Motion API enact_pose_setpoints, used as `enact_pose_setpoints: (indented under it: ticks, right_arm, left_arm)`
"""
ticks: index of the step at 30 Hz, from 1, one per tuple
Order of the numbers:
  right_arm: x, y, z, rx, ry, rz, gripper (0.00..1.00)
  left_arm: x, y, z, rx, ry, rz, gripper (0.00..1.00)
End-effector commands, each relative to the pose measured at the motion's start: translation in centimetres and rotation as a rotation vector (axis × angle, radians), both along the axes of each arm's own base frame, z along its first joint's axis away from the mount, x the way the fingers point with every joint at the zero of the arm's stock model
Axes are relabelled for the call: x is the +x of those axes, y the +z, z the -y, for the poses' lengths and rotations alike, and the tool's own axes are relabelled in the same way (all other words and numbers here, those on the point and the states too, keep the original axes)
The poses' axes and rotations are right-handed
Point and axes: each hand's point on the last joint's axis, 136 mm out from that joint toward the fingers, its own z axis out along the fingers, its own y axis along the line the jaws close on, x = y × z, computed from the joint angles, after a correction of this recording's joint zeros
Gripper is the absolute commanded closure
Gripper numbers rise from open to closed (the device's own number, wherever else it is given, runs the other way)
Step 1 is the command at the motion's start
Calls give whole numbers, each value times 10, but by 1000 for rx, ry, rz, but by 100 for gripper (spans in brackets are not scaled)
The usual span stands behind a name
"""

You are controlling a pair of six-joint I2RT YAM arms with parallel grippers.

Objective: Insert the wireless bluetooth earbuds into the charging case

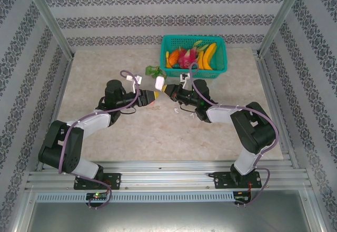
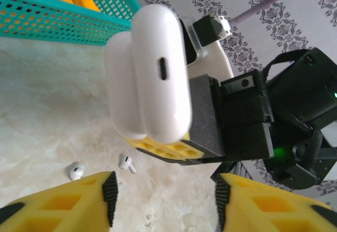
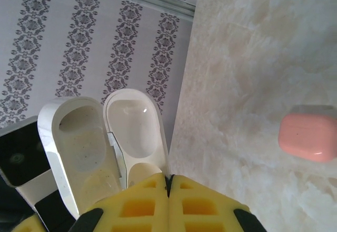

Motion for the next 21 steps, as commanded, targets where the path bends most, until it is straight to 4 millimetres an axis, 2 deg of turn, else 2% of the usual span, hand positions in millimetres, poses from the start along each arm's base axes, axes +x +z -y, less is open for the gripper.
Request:
enact_pose_setpoints:
  ticks: [1, 4, 5, 9, 14, 15, 21]
  right_arm:
    - [10, 11, 6, -12, -10, 47, 100]
    - [14, 7, 11, -38, -18, 45, 100]
    - [15, 6, 13, -50, -19, 47, 100]
    - [15, 0, 19, -119, -10, 53, 100]
    - [14, -5, 32, -226, 7, 93, 100]
    - [13, -6, 34, -251, 12, 106, 100]
    - [8, -14, 44, -455, 71, 198, 100]
  left_arm:
    - [-6, 19, -3, 30, 9, 68, 37]
    - [-4, 24, -11, 72, 44, 70, 23]
    - [-3, 26, -14, 90, 58, 75, 16]
    - [3, 28, -24, 190, 115, 61, 8]
    - [13, 31, -44, 349, 202, 39, 4]
    - [15, 31, -49, 388, 224, 31, 0]
    - [33, 26, -83, 616, 355, 32, 0]
